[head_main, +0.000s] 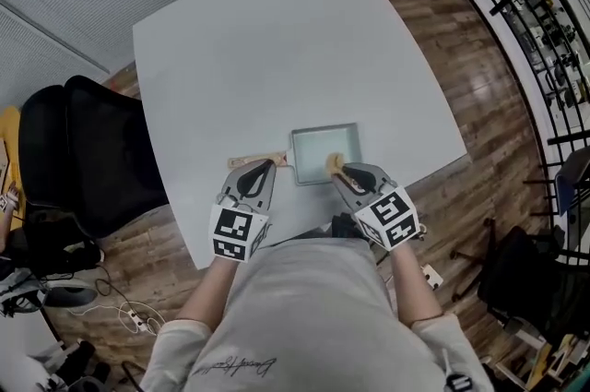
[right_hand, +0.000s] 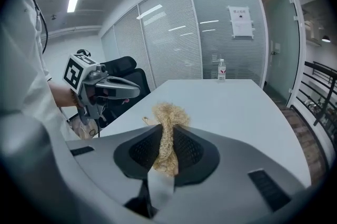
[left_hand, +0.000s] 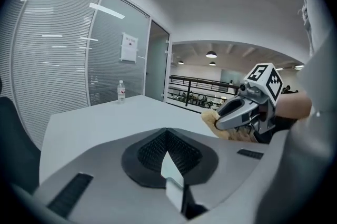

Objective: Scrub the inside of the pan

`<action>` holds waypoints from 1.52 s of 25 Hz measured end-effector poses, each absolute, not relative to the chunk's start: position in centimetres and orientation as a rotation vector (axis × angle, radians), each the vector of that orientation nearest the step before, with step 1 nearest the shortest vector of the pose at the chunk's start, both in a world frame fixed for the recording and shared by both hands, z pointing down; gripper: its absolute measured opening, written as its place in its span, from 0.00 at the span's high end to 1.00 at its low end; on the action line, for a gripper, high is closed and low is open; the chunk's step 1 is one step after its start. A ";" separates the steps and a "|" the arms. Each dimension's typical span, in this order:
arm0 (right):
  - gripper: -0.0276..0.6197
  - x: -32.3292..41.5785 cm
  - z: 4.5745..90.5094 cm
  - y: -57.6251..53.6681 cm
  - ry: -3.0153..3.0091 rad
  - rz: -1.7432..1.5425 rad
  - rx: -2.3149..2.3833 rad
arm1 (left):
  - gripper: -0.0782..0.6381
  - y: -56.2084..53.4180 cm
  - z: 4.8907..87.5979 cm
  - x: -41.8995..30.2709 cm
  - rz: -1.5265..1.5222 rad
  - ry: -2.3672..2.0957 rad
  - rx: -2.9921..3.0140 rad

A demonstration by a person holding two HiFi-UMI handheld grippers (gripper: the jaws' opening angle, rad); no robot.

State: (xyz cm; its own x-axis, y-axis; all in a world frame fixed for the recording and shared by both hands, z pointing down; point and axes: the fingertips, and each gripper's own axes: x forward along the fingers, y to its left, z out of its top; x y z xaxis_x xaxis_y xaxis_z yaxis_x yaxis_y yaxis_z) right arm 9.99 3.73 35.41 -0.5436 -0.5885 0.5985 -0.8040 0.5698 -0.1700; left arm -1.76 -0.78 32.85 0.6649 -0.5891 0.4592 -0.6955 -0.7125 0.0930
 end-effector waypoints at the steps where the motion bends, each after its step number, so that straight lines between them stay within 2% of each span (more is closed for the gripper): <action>1: 0.84 9.9 35.3 3.5 -2.326 0.594 1.128 | 0.88 -0.9 32.8 -1.8 0.578 -1.043 2.612; 38: 0.84 8.1 34.2 2.3 -2.369 0.535 1.135 | 0.88 -1.2 31.5 -1.6 0.511 -1.055 2.613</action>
